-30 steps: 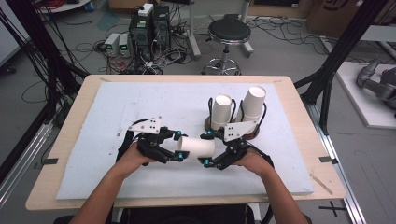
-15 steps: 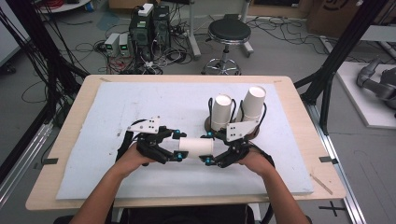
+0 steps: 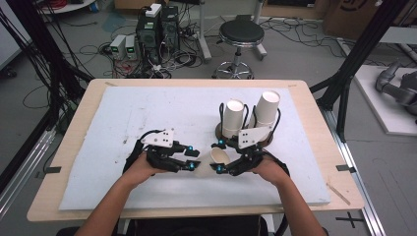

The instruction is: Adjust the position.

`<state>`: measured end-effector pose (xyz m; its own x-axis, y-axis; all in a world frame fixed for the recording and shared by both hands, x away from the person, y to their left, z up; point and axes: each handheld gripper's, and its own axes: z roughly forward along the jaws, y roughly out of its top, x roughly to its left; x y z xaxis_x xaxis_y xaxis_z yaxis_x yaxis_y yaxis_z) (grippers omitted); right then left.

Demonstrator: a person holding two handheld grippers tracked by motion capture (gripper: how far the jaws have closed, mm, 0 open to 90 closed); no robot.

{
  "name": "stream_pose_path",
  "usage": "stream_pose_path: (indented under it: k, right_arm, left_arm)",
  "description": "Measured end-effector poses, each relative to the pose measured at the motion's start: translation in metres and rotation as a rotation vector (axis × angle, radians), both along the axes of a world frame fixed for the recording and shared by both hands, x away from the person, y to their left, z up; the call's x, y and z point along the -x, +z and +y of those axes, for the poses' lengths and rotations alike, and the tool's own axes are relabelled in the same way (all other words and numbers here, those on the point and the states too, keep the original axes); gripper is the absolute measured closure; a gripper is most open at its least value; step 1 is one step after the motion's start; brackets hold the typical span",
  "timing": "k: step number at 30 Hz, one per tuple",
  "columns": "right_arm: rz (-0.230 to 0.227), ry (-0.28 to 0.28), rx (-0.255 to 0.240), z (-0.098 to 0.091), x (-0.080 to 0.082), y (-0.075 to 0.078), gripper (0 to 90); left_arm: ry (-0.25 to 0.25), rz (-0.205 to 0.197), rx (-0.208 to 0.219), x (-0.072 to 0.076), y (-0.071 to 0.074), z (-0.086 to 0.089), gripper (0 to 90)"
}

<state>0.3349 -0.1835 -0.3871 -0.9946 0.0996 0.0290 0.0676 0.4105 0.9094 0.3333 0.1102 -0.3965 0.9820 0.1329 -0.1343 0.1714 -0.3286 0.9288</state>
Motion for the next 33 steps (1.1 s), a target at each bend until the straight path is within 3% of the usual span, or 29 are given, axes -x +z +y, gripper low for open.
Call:
stream_pose_path:
  k: [7,10,15,20,23,26,28,30,32,33]
  right_arm:
    - [-0.001,-0.025,-0.014,-0.003,-0.002,0.001,36.6]
    - [0.002,-0.034,-0.024,-0.004,-0.003,0.002,36.9]
    - [0.009,-0.040,-0.036,-0.005,-0.003,0.003,37.2]
    - [0.020,-0.025,-0.056,-0.003,-0.002,0.005,37.3]
    - [0.024,-0.018,-0.054,-0.001,-0.001,0.004,37.3]
    - [0.036,-0.009,-0.055,0.000,-0.001,0.005,37.4]
    - [0.045,-0.004,-0.058,0.000,0.000,0.005,37.0]
    - [0.049,-0.012,-0.079,0.000,-0.002,0.005,28.1]
    - [0.058,-0.071,-0.121,0.000,-0.001,0.004,16.1]
    - [0.069,-0.084,-0.135,-0.001,-0.001,0.004,15.7]
  left_arm:
    - [0.022,0.064,0.062,-0.002,0.000,0.002,30.0]
    - [0.006,0.055,0.044,-0.001,-0.001,-0.001,27.7]
    - [0.030,0.037,-0.008,0.001,-0.004,-0.007,22.7]
    - [0.035,0.019,-0.065,0.004,-0.009,-0.018,22.7]
    - [0.013,0.018,-0.075,0.004,-0.012,-0.020,22.8]
    - [-0.011,0.003,-0.081,0.004,-0.014,-0.021,33.3]
    - [-0.023,-0.007,-0.082,0.005,-0.014,-0.021,35.1]
    - [-0.031,-0.016,-0.072,0.005,-0.013,-0.021,35.4]
    - [-0.024,-0.012,-0.048,0.005,-0.012,-0.020,35.7]
    - [-0.018,-0.010,-0.033,0.004,-0.011,-0.018,35.8]
